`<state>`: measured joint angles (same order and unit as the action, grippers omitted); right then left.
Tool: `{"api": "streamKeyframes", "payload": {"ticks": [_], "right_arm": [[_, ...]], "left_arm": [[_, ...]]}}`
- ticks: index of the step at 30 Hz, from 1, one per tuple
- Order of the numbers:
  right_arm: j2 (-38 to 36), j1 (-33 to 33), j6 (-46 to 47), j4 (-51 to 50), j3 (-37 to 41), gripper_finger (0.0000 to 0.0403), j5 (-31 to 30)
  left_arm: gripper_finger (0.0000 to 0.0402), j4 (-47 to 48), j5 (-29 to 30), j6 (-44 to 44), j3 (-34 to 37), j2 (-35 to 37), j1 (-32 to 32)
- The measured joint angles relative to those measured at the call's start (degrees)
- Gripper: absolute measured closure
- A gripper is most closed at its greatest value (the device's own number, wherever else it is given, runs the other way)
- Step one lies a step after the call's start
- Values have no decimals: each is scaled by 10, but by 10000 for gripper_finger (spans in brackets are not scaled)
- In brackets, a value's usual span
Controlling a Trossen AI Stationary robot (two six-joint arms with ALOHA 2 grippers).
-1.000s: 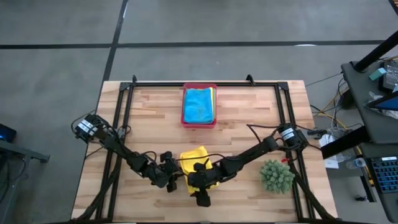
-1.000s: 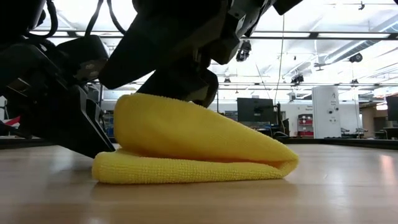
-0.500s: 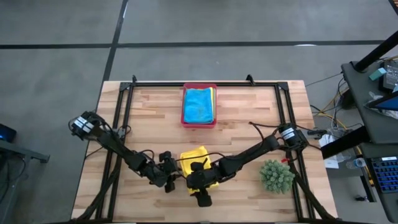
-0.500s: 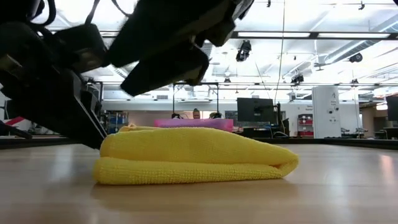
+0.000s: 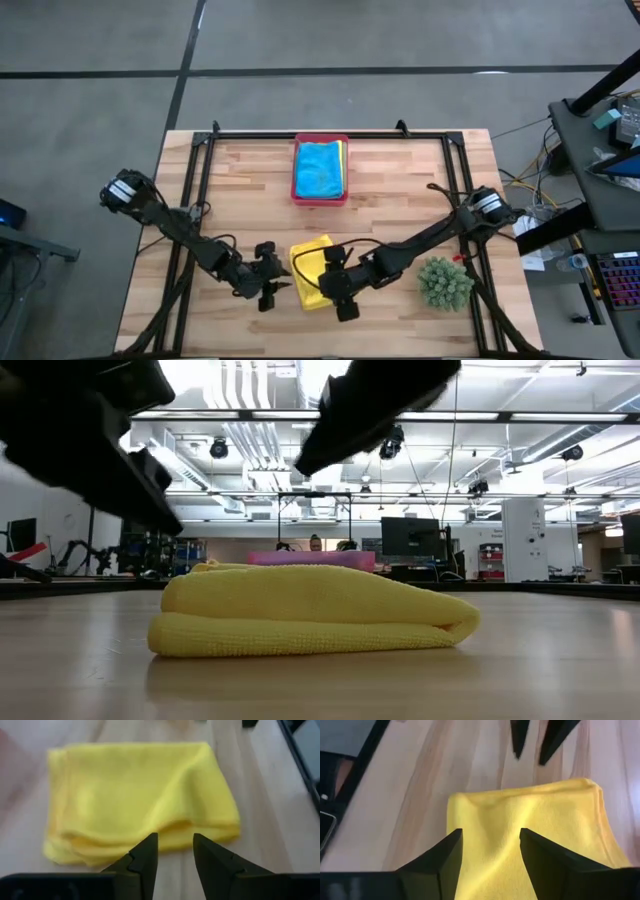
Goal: Fold microfiber towels
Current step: Fold the yellow towel
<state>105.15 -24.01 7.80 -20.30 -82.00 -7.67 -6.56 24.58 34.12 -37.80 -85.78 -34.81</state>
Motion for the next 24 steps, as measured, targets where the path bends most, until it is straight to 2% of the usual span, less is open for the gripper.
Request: {"api": "streamKeyframes", "payload": {"ticks": [4,8,15,24], "right_arm": [[-2,0,-14,54,51,227,0],[-6,2,-51,113,93,238,-1],[-11,8,-88,169,130,255,-9],[-12,22,-99,257,199,266,-16]], "left_arm": [[292,-1,30,-1,-12,2,14],[292,14,32,27,-18,2,41],[292,165,33,30,-46,0,80],[292,154,30,1,-48,-12,101]]}}
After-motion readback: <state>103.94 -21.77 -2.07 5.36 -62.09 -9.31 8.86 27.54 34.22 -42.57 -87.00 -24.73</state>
